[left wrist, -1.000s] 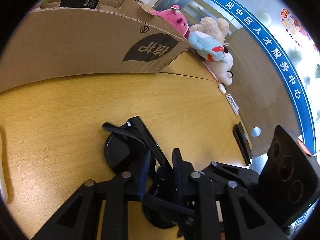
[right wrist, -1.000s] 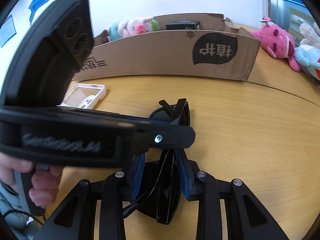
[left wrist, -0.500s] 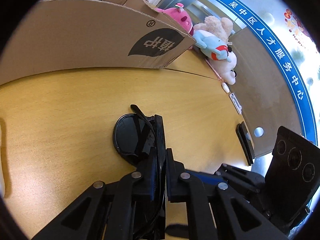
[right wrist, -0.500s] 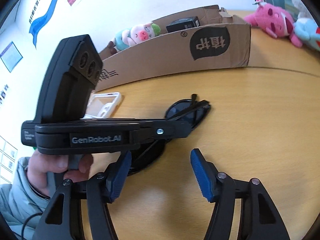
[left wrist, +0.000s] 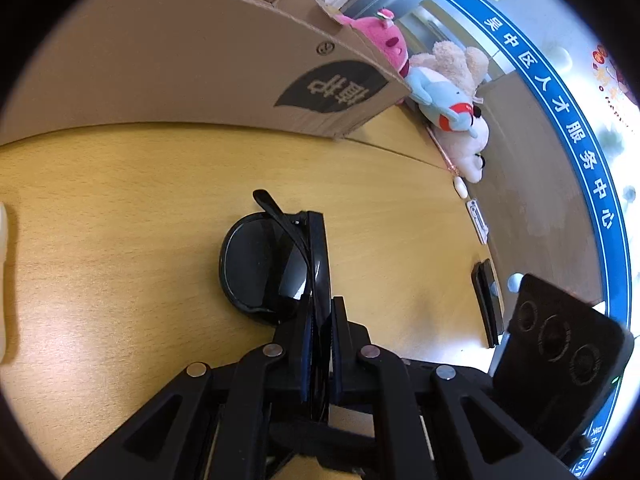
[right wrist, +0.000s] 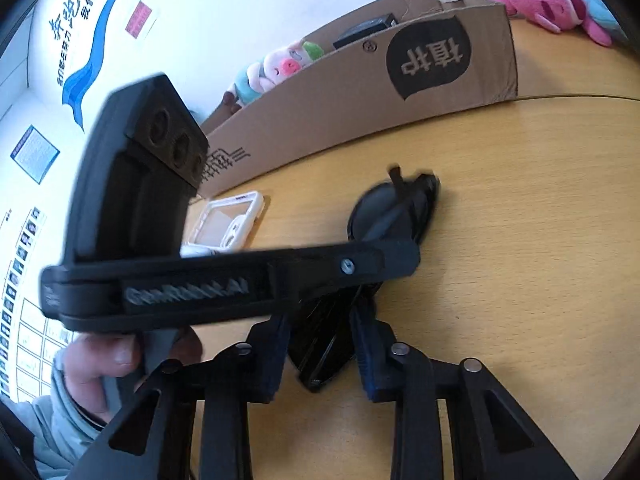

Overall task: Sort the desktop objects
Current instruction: 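Grasp the black sunglasses by the folded arms with the right gripper, then lift the sunglasses and carry them over the cardboard box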

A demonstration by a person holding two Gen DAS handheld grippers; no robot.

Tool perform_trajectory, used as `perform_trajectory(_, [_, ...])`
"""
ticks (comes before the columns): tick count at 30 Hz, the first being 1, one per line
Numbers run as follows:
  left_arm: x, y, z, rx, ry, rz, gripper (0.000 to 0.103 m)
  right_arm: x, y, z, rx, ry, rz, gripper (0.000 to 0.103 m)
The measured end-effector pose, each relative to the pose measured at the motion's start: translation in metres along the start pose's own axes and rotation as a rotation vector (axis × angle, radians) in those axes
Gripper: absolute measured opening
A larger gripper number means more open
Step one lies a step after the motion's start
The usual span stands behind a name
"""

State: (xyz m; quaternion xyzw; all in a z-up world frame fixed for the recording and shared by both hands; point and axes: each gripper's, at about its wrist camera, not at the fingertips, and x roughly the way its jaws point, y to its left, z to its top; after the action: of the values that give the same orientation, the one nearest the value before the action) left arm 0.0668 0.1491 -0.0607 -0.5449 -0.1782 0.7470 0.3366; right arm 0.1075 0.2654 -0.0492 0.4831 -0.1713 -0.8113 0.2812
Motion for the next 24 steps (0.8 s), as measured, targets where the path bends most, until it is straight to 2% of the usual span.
perform_trajectory(3, [-0.004,-0.001,0.001,0.002,-0.011,-0.011,0.007,-0.004,-0.001,0.000,-0.004,-0.003,-0.003,0.019])
perform_trajectory(8, [-0.021,-0.009,0.006,0.021,-0.057,-0.003,0.007,-0.013,0.004,0.007,-0.034,-0.026,0.000,0.015])
perform_trajectory(15, [-0.068,-0.030,0.036,0.073,-0.160,0.003,0.007,-0.030,0.030,0.033,-0.126,-0.081,0.001,0.010])
perform_trajectory(19, [-0.101,-0.047,0.071,0.136,-0.230,0.025,0.007,-0.044,0.053,0.069,-0.210,-0.131,-0.003,0.009])
perform_trajectory(24, [-0.125,-0.057,0.137,0.176,-0.270,0.046,0.007,-0.052,0.070,0.140,-0.263,-0.184,0.043,0.009])
